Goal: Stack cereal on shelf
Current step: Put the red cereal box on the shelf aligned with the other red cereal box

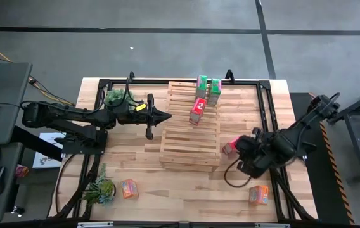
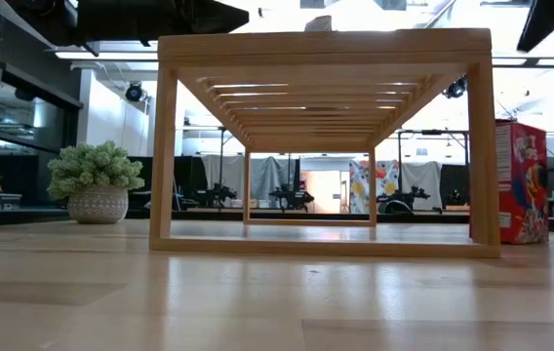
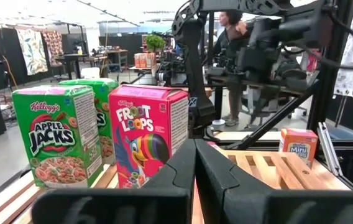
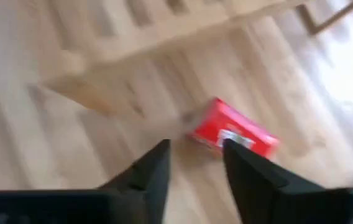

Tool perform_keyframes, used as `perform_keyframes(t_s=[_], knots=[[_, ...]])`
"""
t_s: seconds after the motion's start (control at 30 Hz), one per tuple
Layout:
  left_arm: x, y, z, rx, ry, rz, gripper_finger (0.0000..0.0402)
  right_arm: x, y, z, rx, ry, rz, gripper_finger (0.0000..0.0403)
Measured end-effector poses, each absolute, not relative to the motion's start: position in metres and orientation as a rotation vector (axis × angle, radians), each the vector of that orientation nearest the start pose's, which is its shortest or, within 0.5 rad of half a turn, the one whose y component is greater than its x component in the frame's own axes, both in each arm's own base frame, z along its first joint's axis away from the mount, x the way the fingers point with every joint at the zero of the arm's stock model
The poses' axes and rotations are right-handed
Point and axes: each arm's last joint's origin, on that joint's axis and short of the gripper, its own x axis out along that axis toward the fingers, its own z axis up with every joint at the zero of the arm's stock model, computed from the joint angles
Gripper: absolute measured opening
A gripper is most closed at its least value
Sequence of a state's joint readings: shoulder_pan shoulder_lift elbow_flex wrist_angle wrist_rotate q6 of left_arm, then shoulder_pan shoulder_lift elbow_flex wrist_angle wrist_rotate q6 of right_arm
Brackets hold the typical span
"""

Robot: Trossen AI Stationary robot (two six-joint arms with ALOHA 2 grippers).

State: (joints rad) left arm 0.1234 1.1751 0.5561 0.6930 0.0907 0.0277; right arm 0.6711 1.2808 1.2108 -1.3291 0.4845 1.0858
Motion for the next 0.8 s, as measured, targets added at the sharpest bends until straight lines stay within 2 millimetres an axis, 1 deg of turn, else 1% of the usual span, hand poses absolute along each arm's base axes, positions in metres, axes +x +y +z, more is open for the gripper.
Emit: perform_keyframes(t_s=[0.07,0.2,0.27,0.33,0.43,0.57,0.63,0.8], knots=[[0.247,0.028,0.261,0.035,-0.071,0.034,0.0,0.174,0.111,0.307,0.136,1.131,-0.436,0.0184],[0.248,0.028,0.259,0.028,-0.052,0.035,0.0,0.182,0.098,0.301,0.015,1.26,-0.313,0.0259],[0.248,0.028,0.258,0.011,-0.045,0.036,0.0,0.186,0.093,0.3,-0.08,1.285,-0.236,0.0286],[0.248,0.028,0.257,0.006,-0.031,0.036,0.0,0.189,0.089,0.3,-0.171,1.298,-0.169,0.0305],[0.248,0.028,0.254,-0.002,-0.004,0.036,0.0,0.192,0.084,0.3,-0.253,1.319,-0.098,0.0319],[0.248,0.028,0.254,-0.016,0.002,0.035,0.0,0.195,0.081,0.297,-0.238,1.356,-0.061,0.0322],[0.248,0.027,0.254,-0.016,0.002,0.032,0.0,0.199,0.081,0.293,-0.247,1.386,-0.035,0.0322],[0.248,0.025,0.254,-0.016,0.002,0.019,0.0,0.213,0.088,0.278,-0.369,1.45,0.058,0.0321]])
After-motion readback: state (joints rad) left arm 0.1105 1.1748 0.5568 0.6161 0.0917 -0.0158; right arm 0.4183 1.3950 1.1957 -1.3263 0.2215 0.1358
